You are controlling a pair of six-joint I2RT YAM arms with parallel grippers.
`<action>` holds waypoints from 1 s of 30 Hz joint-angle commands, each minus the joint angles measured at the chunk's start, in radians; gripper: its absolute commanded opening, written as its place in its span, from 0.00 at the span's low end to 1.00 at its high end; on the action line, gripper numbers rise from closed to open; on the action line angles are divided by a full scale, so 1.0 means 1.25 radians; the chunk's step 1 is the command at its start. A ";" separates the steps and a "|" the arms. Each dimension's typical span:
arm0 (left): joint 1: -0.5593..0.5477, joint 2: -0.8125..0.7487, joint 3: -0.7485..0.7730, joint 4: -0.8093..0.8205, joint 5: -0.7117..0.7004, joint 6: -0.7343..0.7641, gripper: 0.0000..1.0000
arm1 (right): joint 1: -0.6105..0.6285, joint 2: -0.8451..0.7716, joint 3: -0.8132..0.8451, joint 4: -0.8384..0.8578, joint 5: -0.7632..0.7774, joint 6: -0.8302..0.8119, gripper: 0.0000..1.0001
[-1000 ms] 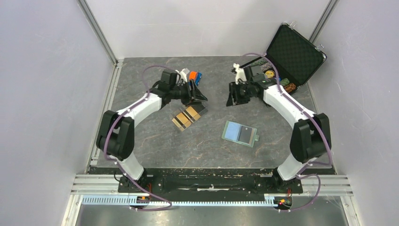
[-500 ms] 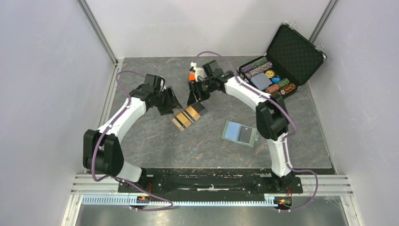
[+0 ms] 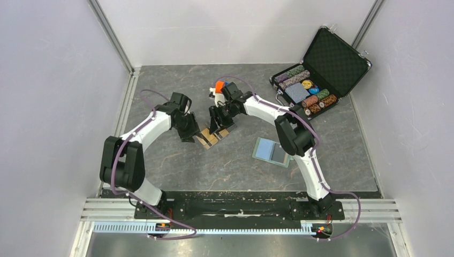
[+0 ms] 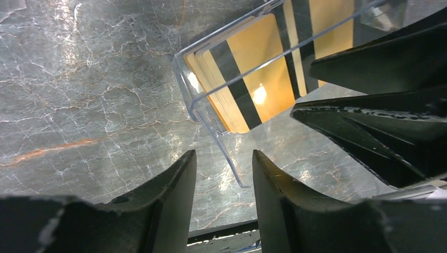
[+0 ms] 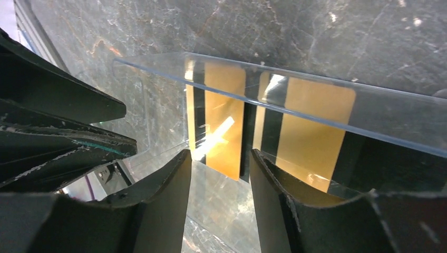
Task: Put the credit cards into the card holder
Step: Pick up the credit card from the storage box.
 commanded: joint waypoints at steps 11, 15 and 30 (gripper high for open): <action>-0.028 0.117 0.030 0.061 0.035 0.027 0.32 | 0.016 0.051 0.007 -0.088 0.072 -0.069 0.44; -0.035 0.120 0.030 0.072 0.046 0.025 0.22 | 0.021 0.068 0.006 -0.085 0.028 -0.062 0.41; -0.050 0.129 0.042 0.077 0.058 0.027 0.06 | 0.027 0.042 0.026 -0.036 -0.057 0.012 0.00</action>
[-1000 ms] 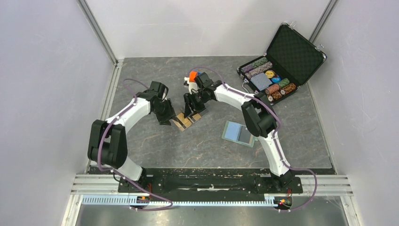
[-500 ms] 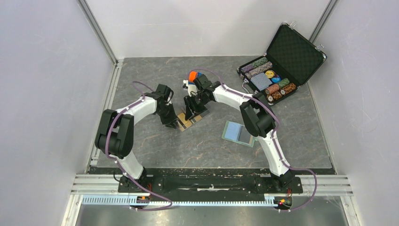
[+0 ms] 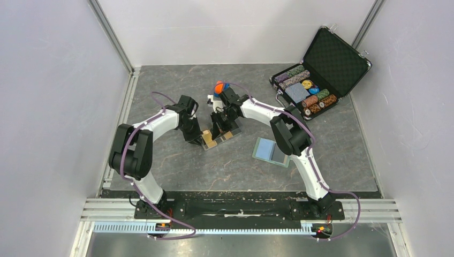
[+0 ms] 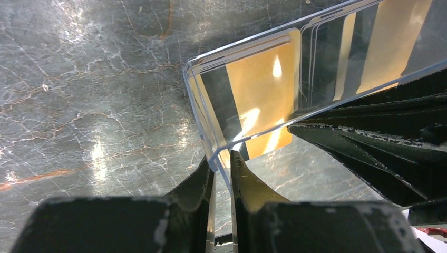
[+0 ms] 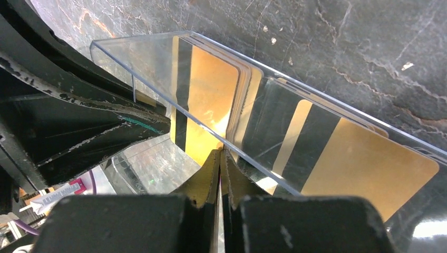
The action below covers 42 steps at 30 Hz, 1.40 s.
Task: Put the credit cards into the card holder
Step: Pick up the credit card from the storage box.
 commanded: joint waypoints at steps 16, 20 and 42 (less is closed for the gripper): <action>-0.027 0.018 0.031 0.045 0.040 0.028 0.02 | 0.009 -0.079 0.014 0.047 -0.054 0.093 0.00; -0.026 0.020 0.029 0.045 0.039 0.028 0.02 | 0.009 -0.088 -0.006 0.092 -0.086 0.126 0.00; -0.026 0.030 0.033 0.041 0.043 0.038 0.02 | 0.008 -0.062 -0.042 0.080 -0.058 0.101 0.41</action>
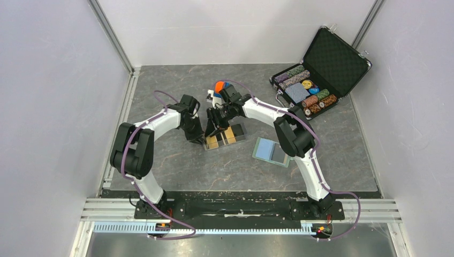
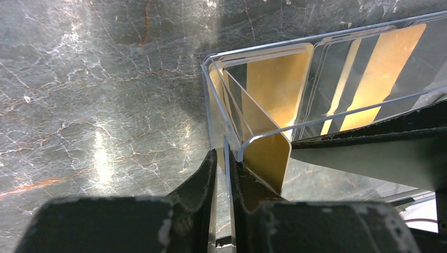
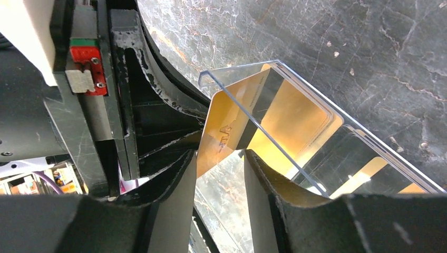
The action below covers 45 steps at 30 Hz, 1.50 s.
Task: Put the credit cards into the card holder
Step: Pick up the credit card from the storage box.
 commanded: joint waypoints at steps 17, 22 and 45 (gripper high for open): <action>-0.014 0.016 0.011 0.036 0.042 0.029 0.02 | 0.001 -0.073 -0.058 0.044 -0.030 -0.002 0.50; -0.015 0.017 0.012 0.037 0.045 0.029 0.02 | -0.003 -0.095 -0.071 0.067 -0.034 0.006 0.54; -0.017 0.018 0.003 0.036 0.047 0.031 0.02 | 0.005 0.001 0.015 -0.022 0.038 -0.009 0.43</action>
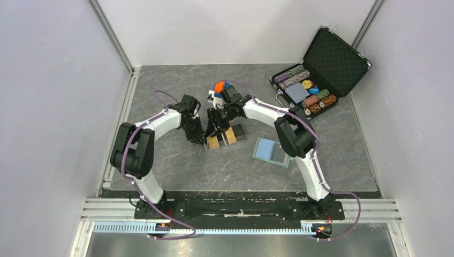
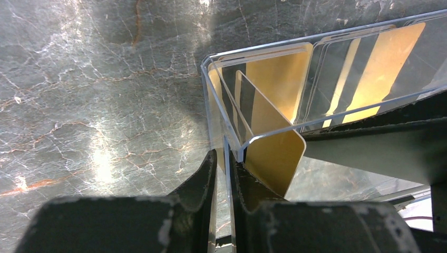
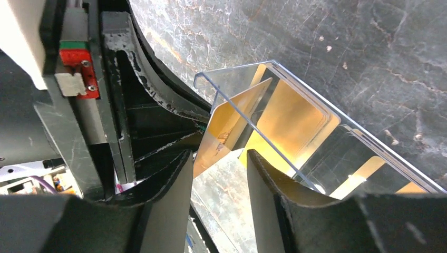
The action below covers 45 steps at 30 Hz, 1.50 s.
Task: Put the credit cards into the card holder
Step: Pick up the credit card from the storage box.
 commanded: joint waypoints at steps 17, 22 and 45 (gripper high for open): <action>-0.013 0.024 0.006 0.034 0.043 0.033 0.02 | 0.002 0.015 0.005 0.013 -0.029 0.008 0.22; -0.014 0.017 0.011 0.026 0.038 0.033 0.02 | 0.006 0.027 0.006 0.018 -0.036 0.015 0.21; 0.061 -0.095 0.015 -0.050 -0.078 0.041 0.16 | -0.195 -0.337 -0.169 -0.020 -0.008 -0.039 0.00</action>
